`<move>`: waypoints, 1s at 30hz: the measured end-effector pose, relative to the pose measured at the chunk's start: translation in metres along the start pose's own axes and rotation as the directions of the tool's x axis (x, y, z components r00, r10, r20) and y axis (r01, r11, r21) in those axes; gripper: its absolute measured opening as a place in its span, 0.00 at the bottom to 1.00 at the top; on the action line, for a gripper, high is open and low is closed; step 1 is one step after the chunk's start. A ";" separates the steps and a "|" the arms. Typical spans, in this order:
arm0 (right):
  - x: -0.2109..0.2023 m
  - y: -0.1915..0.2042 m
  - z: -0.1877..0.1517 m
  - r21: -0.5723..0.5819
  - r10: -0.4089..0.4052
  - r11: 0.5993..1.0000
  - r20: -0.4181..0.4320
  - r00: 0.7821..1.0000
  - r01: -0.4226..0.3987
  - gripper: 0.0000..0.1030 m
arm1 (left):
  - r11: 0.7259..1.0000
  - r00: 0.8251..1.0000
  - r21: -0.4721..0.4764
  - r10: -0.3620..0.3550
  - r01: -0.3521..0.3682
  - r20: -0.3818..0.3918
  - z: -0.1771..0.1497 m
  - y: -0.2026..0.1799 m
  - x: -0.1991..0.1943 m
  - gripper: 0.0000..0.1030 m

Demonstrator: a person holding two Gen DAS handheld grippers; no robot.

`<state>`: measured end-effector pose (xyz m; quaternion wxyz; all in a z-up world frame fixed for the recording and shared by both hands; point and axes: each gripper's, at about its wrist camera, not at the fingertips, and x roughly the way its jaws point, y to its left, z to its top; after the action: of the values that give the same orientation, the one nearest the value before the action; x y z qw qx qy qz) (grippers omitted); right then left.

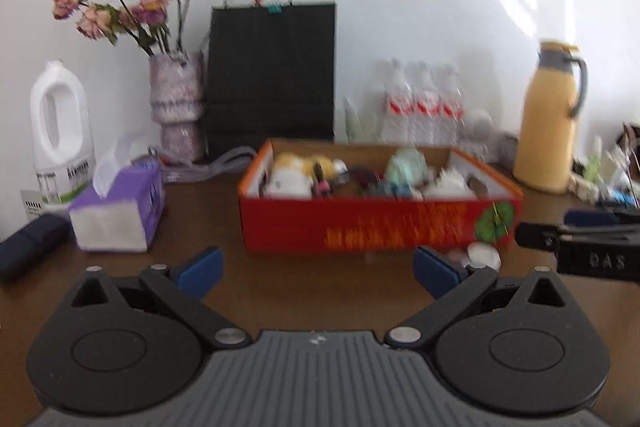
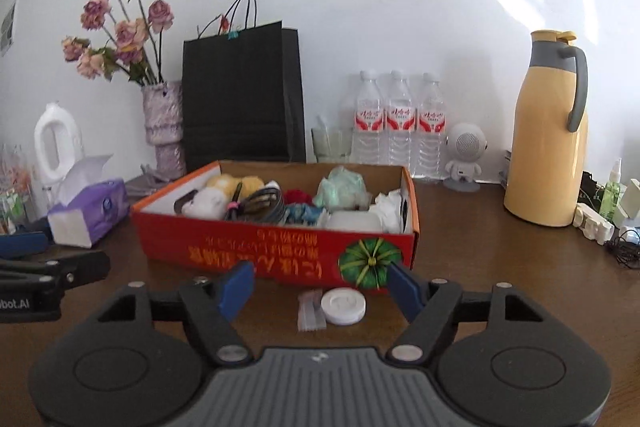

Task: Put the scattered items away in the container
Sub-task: 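Move both tools back to the last items in front of the box, then grasp the small clear bag with the left tool while the right tool grasps the flat white cap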

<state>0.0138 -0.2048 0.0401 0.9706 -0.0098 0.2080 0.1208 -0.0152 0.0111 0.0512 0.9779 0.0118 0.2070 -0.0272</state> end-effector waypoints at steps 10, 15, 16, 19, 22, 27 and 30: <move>0.092 -0.023 -0.006 -0.027 0.000 1.000 -0.183 0.983 -0.005 0.47 | 0.996 0.993 0.012 -0.092 0.093 -0.070 0.004 -0.016 0.032 0.83; 0.108 -0.023 -0.005 -0.034 0.039 0.998 -0.231 0.972 -0.049 0.46 | 0.987 0.982 -0.038 -0.158 0.155 -0.104 0.020 -0.028 0.061 0.79; 0.109 -0.022 -0.007 -0.033 0.047 0.998 -0.233 0.971 -0.056 0.42 | 0.986 0.979 -0.042 -0.165 0.161 -0.116 0.022 -0.032 0.068 0.77; 0.103 -0.024 -0.008 -0.026 0.047 0.998 -0.228 0.972 -0.055 0.37 | 0.981 0.970 -0.023 -0.192 0.191 -0.147 0.026 -0.048 0.086 0.76; 0.087 -0.037 -0.006 0.018 0.040 0.999 -0.198 0.979 -0.037 0.37 | 0.973 0.956 -0.030 -0.229 0.228 -0.183 0.027 -0.062 0.104 0.74; 0.063 -0.070 -0.010 0.144 0.024 0.990 -0.120 0.993 -0.006 0.36 | 0.968 0.941 0.036 -0.230 0.246 -0.250 0.024 -0.092 0.132 0.56; 0.053 -0.075 -0.011 0.156 0.038 0.987 -0.040 0.998 -0.031 0.37 | 0.968 0.930 0.031 -0.231 0.250 -0.285 0.022 -0.096 0.145 0.41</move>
<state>0.0748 -0.2664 0.0065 0.9614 0.0669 0.2378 0.1209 0.1208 -0.0927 0.0114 0.9272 0.0228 0.3418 -0.1517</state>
